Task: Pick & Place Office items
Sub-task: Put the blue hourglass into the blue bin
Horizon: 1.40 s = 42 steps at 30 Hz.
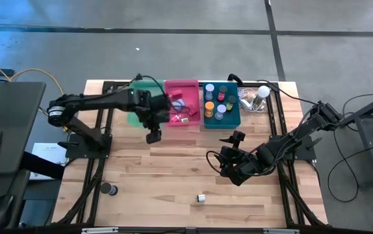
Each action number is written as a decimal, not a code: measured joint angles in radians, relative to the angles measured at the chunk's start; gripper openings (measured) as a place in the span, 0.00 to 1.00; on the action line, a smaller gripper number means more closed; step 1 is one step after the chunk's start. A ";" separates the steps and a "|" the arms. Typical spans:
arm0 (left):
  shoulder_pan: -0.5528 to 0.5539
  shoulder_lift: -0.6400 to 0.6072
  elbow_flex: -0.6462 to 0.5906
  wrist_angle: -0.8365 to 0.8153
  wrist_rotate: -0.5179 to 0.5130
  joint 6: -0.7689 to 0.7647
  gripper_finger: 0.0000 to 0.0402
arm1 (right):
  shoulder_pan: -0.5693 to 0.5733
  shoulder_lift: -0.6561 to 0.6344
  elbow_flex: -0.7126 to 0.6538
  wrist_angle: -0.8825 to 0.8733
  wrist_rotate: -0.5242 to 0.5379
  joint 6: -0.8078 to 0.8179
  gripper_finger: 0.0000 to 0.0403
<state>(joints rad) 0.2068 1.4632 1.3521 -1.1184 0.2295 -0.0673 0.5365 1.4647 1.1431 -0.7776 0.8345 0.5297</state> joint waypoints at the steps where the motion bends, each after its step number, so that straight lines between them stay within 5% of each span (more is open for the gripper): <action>1: -0.016 0.002 0.000 -0.004 -0.001 -0.010 0.68 | 0.000 0.000 0.000 0.000 0.000 0.000 0.74; 16: -0.268 0.001 0.000 -0.173 -0.046 -0.393 0.83 | 0.000 0.000 0.000 0.031 0.003 0.000 0.74; 27: -0.597 0.001 0.000 -0.239 -0.049 -0.738 0.83 | 0.000 0.000 0.000 0.132 0.002 -0.003 0.74; 42: -0.985 0.001 0.000 -0.244 -0.148 -1.525 0.84 | 0.000 0.000 0.000 0.292 -0.021 -0.003 0.74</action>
<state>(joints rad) -0.7777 1.4647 1.3521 -1.3624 0.0813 -1.5921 0.5365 1.4651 1.1431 -0.4856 0.8138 0.5262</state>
